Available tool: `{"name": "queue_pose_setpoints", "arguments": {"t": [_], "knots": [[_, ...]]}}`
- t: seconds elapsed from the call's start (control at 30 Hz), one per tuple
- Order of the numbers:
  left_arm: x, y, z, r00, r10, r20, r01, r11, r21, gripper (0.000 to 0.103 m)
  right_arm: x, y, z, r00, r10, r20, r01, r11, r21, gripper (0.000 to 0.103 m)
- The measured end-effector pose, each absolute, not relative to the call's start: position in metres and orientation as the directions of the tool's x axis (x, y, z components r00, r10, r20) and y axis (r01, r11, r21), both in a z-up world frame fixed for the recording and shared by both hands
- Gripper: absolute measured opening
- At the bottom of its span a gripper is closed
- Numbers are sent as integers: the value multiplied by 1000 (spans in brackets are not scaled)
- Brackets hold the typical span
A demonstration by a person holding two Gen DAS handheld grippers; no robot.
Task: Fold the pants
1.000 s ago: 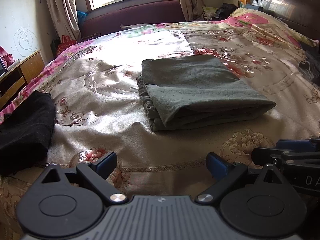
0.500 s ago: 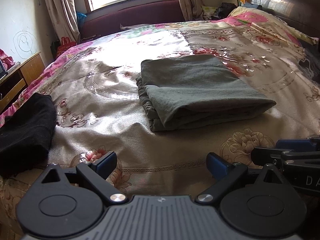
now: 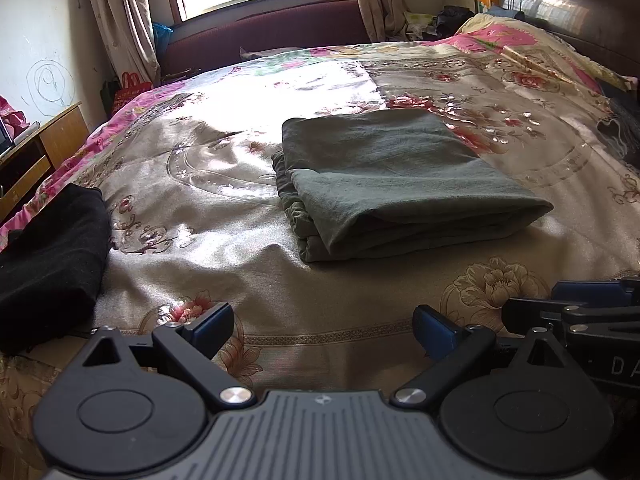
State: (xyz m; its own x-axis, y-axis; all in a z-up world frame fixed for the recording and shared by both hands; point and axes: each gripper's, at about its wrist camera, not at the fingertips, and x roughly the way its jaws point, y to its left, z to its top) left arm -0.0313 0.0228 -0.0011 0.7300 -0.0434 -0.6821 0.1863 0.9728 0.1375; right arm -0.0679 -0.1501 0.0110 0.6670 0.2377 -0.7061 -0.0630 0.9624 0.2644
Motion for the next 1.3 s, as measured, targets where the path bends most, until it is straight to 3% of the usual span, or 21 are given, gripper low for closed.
{"name": "queue_pose_setpoints", "arguments": {"t": [1.3], "knots": [[-33, 23, -1, 737, -35, -675, 183, 972, 150, 103, -68, -150, 10, 664, 238, -709, -64, 962, 264, 50]]}}
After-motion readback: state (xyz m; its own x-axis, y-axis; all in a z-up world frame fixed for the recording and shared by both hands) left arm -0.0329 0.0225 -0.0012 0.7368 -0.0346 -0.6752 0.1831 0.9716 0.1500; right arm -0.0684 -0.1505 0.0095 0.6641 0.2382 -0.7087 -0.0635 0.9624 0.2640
